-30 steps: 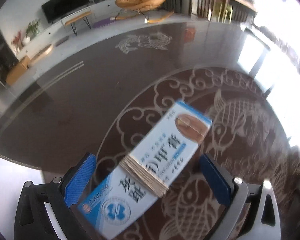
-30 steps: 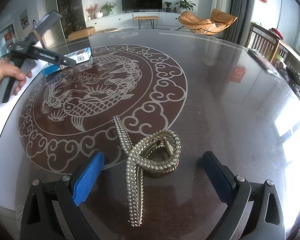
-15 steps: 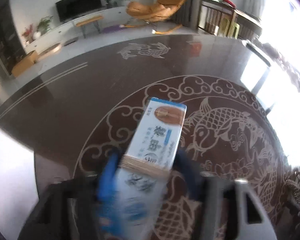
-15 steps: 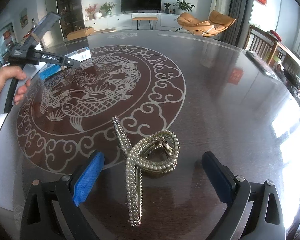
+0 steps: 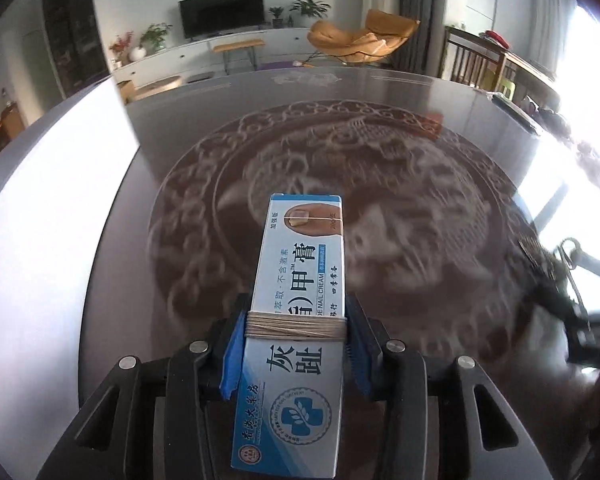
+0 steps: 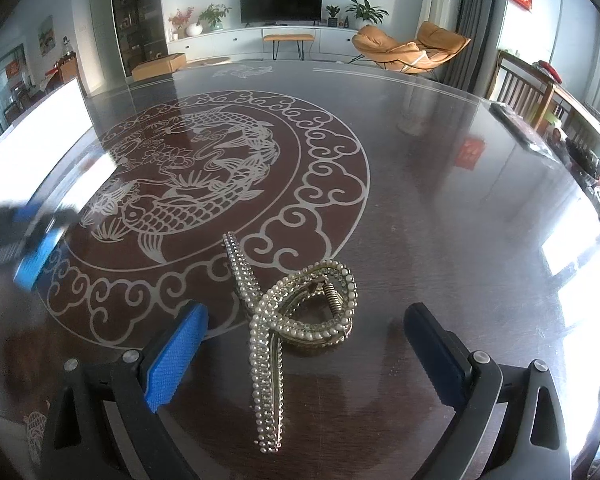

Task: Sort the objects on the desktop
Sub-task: 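Close the left tool on the blue box and lift it while the right tool holds the clip, then carry the blue box and pearl clip in both tools to the white box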

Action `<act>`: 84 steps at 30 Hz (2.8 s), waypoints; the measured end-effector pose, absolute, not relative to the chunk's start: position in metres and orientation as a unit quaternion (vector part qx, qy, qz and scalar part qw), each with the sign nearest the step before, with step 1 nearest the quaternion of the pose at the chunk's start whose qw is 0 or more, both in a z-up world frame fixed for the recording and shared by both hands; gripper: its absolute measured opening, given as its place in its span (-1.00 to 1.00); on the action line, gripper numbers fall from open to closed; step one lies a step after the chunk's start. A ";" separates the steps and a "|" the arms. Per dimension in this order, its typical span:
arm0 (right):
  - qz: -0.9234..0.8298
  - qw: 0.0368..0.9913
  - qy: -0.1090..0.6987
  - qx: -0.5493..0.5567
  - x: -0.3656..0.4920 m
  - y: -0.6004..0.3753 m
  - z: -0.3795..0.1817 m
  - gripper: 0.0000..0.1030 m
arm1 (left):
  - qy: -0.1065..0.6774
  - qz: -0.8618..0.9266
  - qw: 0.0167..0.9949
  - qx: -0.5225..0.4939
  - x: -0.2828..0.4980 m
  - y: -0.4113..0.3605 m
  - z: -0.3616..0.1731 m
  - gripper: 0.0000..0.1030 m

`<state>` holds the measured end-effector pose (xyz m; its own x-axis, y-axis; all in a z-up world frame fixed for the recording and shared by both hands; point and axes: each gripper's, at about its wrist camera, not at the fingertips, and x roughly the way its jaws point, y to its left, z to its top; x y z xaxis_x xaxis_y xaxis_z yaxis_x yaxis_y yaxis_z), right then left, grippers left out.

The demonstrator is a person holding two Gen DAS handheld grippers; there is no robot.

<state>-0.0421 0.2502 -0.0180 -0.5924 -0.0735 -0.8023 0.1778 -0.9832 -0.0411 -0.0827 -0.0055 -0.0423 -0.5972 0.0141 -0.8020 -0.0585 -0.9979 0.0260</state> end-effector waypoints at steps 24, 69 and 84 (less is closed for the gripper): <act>-0.890 0.069 0.057 0.447 -0.043 0.251 -0.019 0.94 | -0.002 0.888 -0.017 -0.460 -0.073 -0.009 -0.053 1.00; -0.886 0.189 0.081 0.416 -0.003 0.234 0.054 -0.15 | -0.040 0.915 0.101 -0.390 -0.015 -0.032 0.038 -0.16; -0.833 0.423 0.074 0.350 0.050 -0.028 0.157 -0.15 | -0.066 0.922 -0.058 -0.377 0.043 -0.265 0.134 -0.16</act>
<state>0.0501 -0.0280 0.1574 -0.3973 -0.6523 -0.6455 0.7556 -0.6317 0.1733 0.0428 -0.2648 0.1343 -0.7096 -0.0571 -0.7022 0.1572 -0.9844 -0.0789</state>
